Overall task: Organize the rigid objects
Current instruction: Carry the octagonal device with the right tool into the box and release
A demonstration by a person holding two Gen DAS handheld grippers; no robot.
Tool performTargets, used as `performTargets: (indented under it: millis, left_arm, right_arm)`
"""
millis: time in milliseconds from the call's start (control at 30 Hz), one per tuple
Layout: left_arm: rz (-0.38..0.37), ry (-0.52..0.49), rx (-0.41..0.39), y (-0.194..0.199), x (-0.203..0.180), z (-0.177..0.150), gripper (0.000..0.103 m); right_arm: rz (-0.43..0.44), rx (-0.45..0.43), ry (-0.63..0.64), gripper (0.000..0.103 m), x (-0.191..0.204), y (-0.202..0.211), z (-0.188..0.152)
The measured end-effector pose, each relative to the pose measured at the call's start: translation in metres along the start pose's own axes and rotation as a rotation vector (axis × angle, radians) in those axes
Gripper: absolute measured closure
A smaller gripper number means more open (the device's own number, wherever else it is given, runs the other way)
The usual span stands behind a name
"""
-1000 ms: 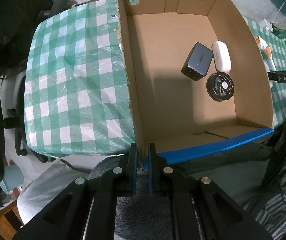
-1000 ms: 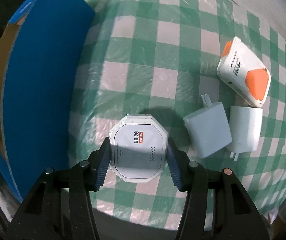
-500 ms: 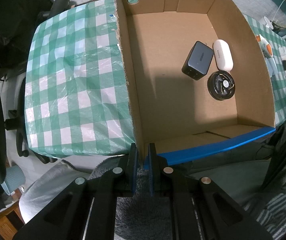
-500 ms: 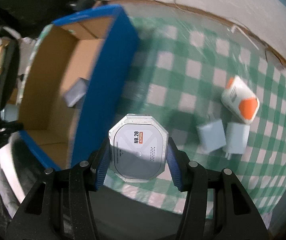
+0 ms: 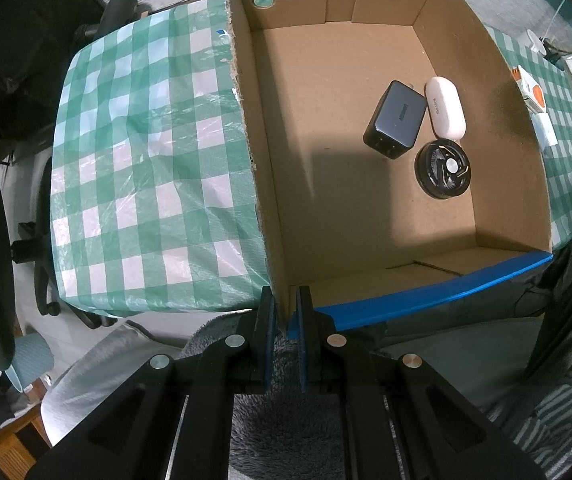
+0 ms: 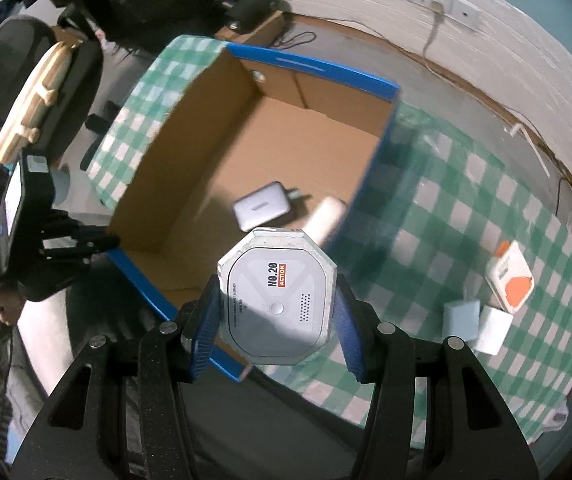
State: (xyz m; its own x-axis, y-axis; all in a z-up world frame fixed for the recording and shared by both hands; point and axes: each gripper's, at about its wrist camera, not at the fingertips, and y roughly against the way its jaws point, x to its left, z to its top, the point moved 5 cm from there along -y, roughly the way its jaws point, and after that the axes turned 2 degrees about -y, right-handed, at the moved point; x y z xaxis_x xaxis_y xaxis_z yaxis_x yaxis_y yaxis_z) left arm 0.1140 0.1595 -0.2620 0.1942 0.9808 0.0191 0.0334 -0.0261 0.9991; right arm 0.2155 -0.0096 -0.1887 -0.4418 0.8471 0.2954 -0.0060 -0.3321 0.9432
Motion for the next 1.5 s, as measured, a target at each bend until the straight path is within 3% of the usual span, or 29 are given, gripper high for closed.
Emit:
performTargets:
  millis: [433, 833, 1500]
  left_arm:
    - [0.002, -0.004, -0.003, 0.0, -0.003, 0.0, 0.095]
    - [-0.001, -0.005, -0.004, 0.0, -0.003, 0.0, 0.095]
    - [0.007, -0.007, -0.005, 0.001, -0.006, 0.0, 0.094]
  right_arm:
    - [-0.04, 0.064, 0.083, 0.049, 0.034, -0.046, -0.004]
    - [-0.069, 0.083, 0.11, 0.049, 0.034, -0.075, -0.008]
    - [-0.074, 0.046, 0.071, 0.045, 0.018, -0.073, -0.014]
